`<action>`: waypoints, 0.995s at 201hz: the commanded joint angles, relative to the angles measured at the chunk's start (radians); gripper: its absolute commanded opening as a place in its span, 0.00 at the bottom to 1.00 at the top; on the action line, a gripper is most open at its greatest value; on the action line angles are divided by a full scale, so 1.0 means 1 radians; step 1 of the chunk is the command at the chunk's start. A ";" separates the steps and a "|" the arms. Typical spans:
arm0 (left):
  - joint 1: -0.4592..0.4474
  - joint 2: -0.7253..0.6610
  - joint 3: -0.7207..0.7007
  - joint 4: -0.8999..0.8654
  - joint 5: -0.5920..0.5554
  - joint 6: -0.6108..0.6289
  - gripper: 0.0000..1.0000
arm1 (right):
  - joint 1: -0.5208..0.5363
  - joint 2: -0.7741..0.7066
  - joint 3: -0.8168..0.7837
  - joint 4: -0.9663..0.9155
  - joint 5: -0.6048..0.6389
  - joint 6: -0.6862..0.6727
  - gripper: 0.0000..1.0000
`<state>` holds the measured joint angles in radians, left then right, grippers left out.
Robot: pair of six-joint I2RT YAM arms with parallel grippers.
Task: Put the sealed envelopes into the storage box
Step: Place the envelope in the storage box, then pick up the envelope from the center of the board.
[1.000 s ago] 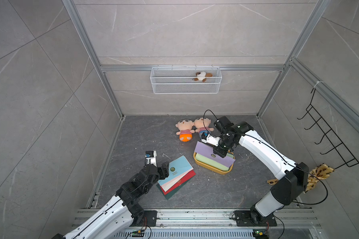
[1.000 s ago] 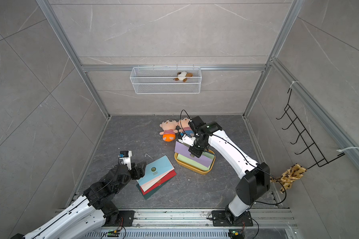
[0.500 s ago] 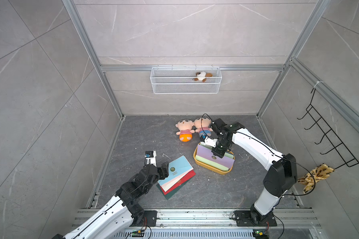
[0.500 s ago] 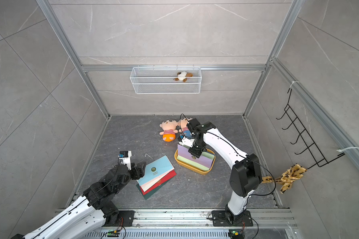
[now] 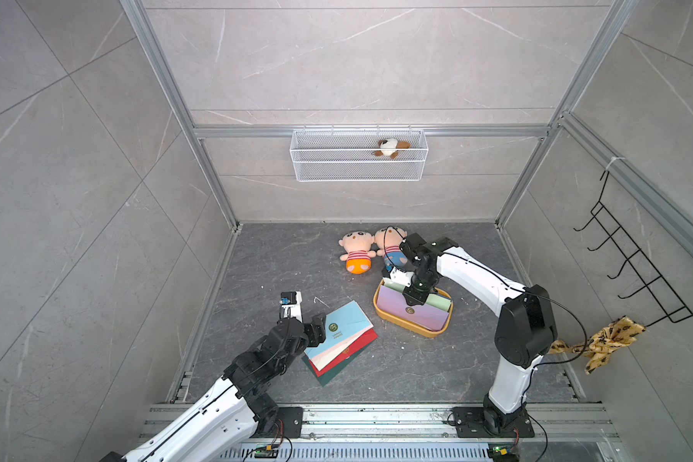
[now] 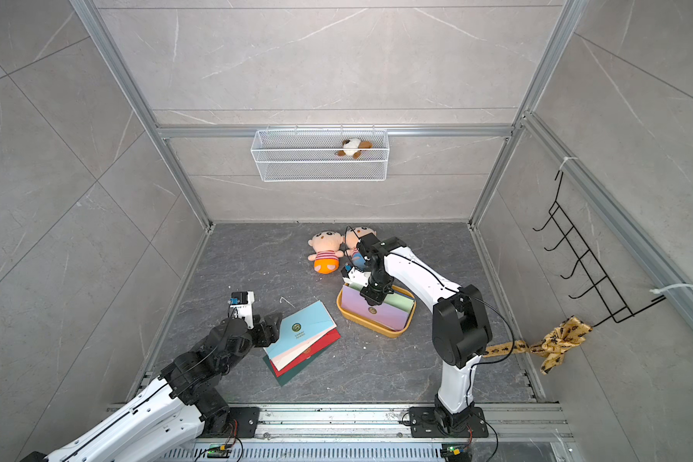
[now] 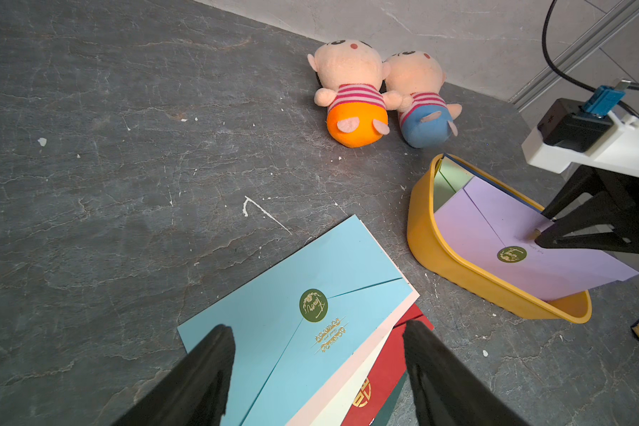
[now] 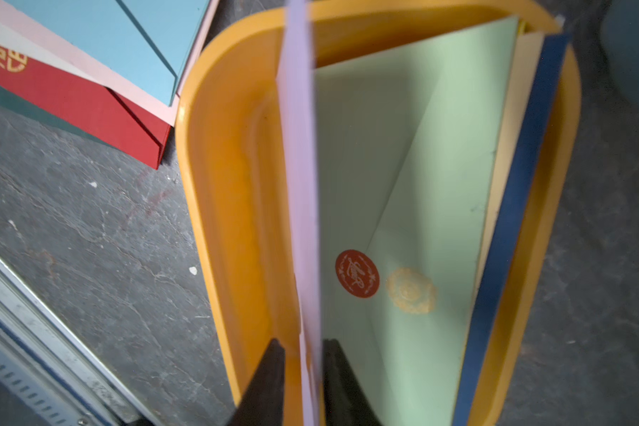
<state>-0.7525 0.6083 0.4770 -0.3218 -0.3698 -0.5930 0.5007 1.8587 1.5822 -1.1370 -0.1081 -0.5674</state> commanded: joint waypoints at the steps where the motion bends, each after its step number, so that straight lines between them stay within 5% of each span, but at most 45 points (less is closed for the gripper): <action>1: 0.000 0.004 0.032 0.005 -0.027 0.014 0.77 | -0.001 -0.023 0.020 0.014 -0.010 0.024 0.35; 56: 0.001 0.022 0.032 0.003 -0.020 0.006 0.77 | -0.024 -0.160 0.006 0.132 0.025 0.125 0.50; 151: 0.001 0.044 0.032 0.001 -0.023 -0.002 0.77 | -0.086 -0.404 -0.094 0.343 0.005 0.291 0.54; 200: 0.001 0.070 0.009 -0.007 -0.063 -0.111 0.77 | -0.112 -0.552 -0.249 0.523 -0.018 0.517 0.57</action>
<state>-0.7525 0.6636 0.4770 -0.3222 -0.3927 -0.6312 0.3958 1.3708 1.3872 -0.7280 -0.0971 -0.2039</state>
